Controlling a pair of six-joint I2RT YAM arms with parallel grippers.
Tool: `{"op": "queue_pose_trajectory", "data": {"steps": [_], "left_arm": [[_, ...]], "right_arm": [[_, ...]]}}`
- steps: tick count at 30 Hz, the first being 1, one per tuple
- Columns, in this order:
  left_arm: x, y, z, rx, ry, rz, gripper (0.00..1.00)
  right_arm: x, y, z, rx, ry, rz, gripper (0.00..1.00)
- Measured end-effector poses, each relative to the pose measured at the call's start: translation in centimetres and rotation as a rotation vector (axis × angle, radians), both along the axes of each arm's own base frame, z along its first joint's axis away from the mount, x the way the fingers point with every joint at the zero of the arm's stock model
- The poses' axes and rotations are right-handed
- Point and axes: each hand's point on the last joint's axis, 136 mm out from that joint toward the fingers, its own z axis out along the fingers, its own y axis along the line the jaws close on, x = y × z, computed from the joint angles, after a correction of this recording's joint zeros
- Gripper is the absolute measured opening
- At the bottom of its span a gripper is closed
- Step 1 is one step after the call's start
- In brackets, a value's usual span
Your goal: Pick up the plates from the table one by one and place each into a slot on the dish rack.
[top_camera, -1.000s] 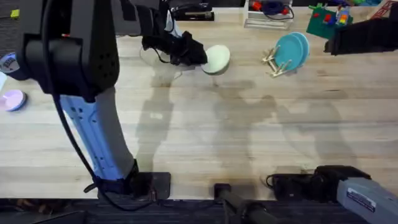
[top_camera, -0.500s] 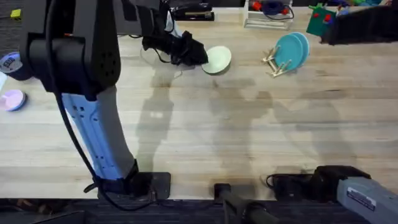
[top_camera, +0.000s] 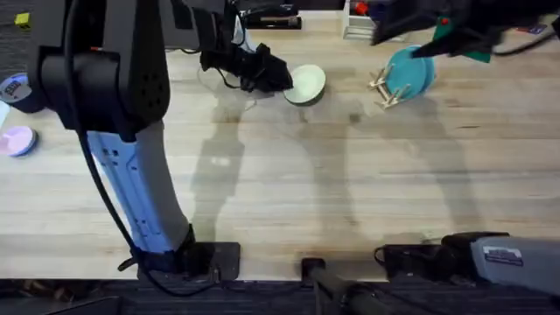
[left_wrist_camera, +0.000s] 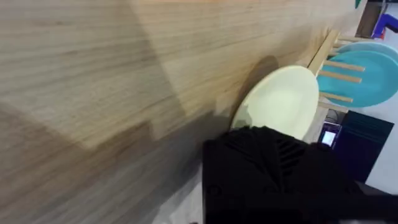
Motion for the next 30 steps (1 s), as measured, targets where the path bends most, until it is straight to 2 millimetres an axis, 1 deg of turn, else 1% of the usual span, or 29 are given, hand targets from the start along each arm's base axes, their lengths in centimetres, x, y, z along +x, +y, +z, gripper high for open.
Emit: {"op": "queue_pose_trajectory", "data": {"steps": [8,12,14,19,23,26,30], "left_arm": [[0.0,0.0,0.0,-0.001,0.001,0.002,0.041],[0.0,0.0,0.0,-0.001,0.0,0.002,0.04],[0.0,0.0,0.0,-0.001,0.0,0.002,0.039],[0.0,0.0,0.0,-0.001,0.0,0.002,0.04],[0.0,0.0,0.0,-0.001,0.0,0.002,0.04],[0.0,0.0,0.0,-0.001,0.0,0.002,0.041],[0.0,0.0,0.0,-0.001,0.0,0.002,0.041]], "right_arm": [[4.1,4.8,-5.6,0.053,0.106,0.034,0.995],[5.7,6.8,-8.7,0.071,0.157,0.029,0.995],[6.2,7.4,-10.3,0.075,0.184,0.024,0.993],[6.6,8.4,-13.6,0.08,0.272,-0.004,0.994],[6.8,8.6,-15.5,0.077,0.312,-0.016,0.995],[7.3,8.8,-16.3,0.083,0.315,-0.03,0.995],[8.4,9.1,-16.9,0.107,0.309,-0.067,0.995]]}}
